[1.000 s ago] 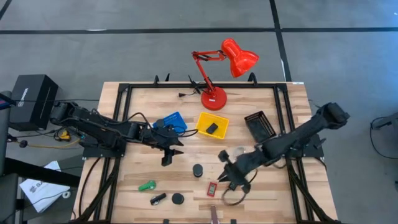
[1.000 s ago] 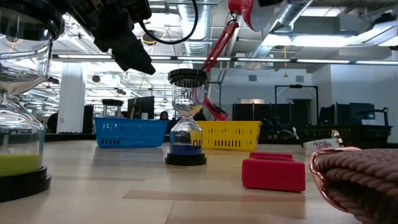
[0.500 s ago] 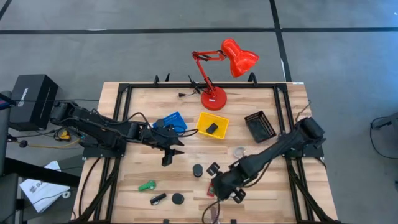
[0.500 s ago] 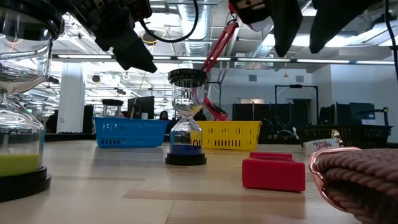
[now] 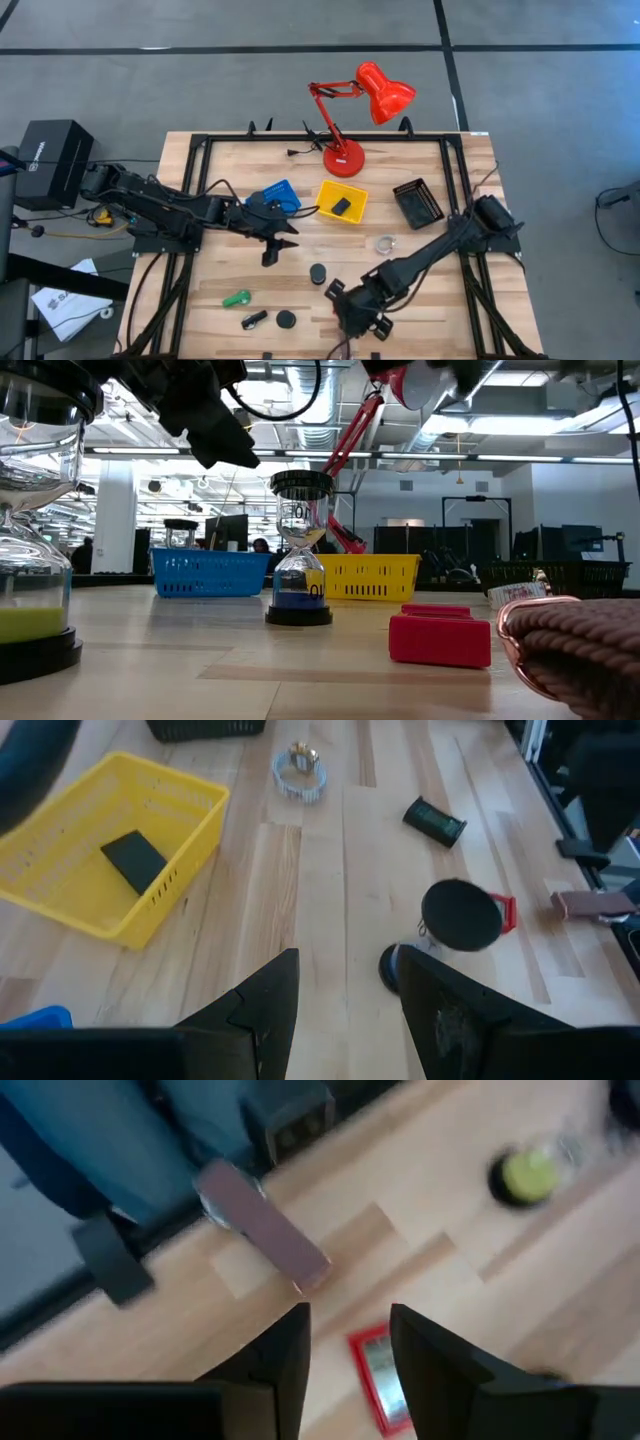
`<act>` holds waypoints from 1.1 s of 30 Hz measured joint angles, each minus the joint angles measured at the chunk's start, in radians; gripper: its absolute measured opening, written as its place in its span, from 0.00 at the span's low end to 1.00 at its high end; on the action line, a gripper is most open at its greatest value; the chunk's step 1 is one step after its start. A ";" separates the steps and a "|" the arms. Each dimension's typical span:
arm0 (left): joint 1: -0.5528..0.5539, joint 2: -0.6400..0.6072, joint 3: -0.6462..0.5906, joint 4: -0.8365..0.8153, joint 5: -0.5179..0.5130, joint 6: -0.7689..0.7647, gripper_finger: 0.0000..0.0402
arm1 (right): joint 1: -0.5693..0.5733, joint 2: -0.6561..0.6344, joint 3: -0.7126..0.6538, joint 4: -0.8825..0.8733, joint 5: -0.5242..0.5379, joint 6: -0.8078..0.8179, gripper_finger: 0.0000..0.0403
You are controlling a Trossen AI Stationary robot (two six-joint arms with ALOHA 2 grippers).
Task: Pick & Place Office items
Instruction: Put the brown wrist watch into the black bin
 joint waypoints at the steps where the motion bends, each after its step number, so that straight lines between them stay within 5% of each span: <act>1: 0.000 0.000 0.000 0.013 0.000 0.000 0.41 | 0.008 0.000 0.000 0.004 -0.002 -0.010 0.33; 9: 0.000 0.000 0.000 0.085 0.000 -0.003 0.41 | 0.071 0.072 0.011 0.133 0.008 -0.080 0.33; 24: -0.003 0.000 0.000 0.167 0.002 -0.158 0.41 | 0.096 0.312 0.259 0.004 -0.029 -0.206 0.36; 33: -0.010 0.000 0.000 0.188 -0.002 -0.168 0.41 | 0.081 0.346 0.288 -0.094 -0.027 -0.252 0.36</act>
